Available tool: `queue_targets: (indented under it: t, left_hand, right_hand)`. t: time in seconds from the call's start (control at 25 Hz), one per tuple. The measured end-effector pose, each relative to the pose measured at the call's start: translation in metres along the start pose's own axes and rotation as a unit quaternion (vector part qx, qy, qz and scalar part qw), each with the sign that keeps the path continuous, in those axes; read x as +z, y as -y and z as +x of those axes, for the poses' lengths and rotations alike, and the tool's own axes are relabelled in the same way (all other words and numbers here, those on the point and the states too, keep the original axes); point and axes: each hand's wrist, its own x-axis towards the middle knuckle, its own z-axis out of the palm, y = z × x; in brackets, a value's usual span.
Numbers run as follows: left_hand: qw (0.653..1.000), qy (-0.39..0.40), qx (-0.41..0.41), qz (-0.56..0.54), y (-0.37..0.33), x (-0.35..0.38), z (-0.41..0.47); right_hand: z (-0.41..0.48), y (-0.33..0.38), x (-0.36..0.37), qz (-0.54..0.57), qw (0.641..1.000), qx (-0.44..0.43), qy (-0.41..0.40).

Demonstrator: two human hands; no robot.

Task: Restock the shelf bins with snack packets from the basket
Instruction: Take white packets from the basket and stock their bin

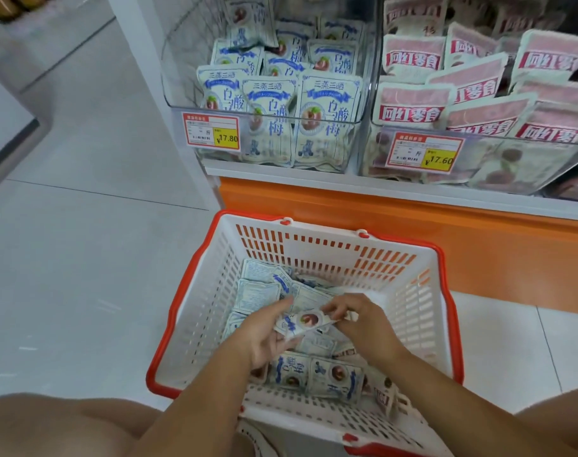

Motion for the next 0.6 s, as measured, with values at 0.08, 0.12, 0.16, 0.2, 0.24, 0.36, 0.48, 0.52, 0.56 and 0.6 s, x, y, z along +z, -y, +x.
queue_targets:
  t: [0.08,0.12,0.16,0.2,0.24,0.36,0.48,0.52,0.56,0.6]
  left_hand:
    - [0.997,0.035,0.059,0.041,-0.005,0.006,-0.008]
    - [0.994,0.052,0.089,0.042,-0.008,0.009,-0.012]
    - [0.991,0.066,0.114,0.031,-0.010,0.012,-0.017]
    - [0.988,0.076,0.136,0.015,-0.012,0.016,-0.022]
    - [0.985,0.079,0.152,-0.002,-0.014,0.019,-0.026]
    - [0.981,0.053,0.184,-0.015,-0.013,0.026,-0.036]
    - [0.978,0.046,0.203,-0.005,-0.007,0.034,-0.045]
    - [0.977,0.048,0.206,-0.003,-0.004,0.034,-0.046]
    - [0.977,0.053,0.207,-0.007,-0.002,0.036,-0.048]
    - [0.977,0.059,0.206,-0.018,0.000,0.037,-0.052]
  right_hand:
    - [-0.003,0.012,-0.015,0.050,0.998,-0.002,-0.035]
    - [-0.002,0.017,-0.021,0.135,0.990,0.013,-0.050]
    - [-0.002,0.023,-0.025,0.255,0.964,0.037,-0.062]
    - [-0.002,0.030,-0.030,0.360,0.928,0.079,-0.060]
    - [-0.002,0.037,-0.033,0.424,0.895,0.127,-0.052]
    - [-0.011,0.047,-0.033,0.437,0.882,0.175,-0.002]
    - [-0.015,0.048,-0.029,0.351,0.928,0.125,0.022]
    - [-0.014,0.049,-0.028,0.340,0.933,0.116,0.014]
    - [-0.013,0.050,-0.027,0.346,0.931,0.113,0.002]
    - [-0.012,0.052,-0.027,0.373,0.921,0.113,-0.010]
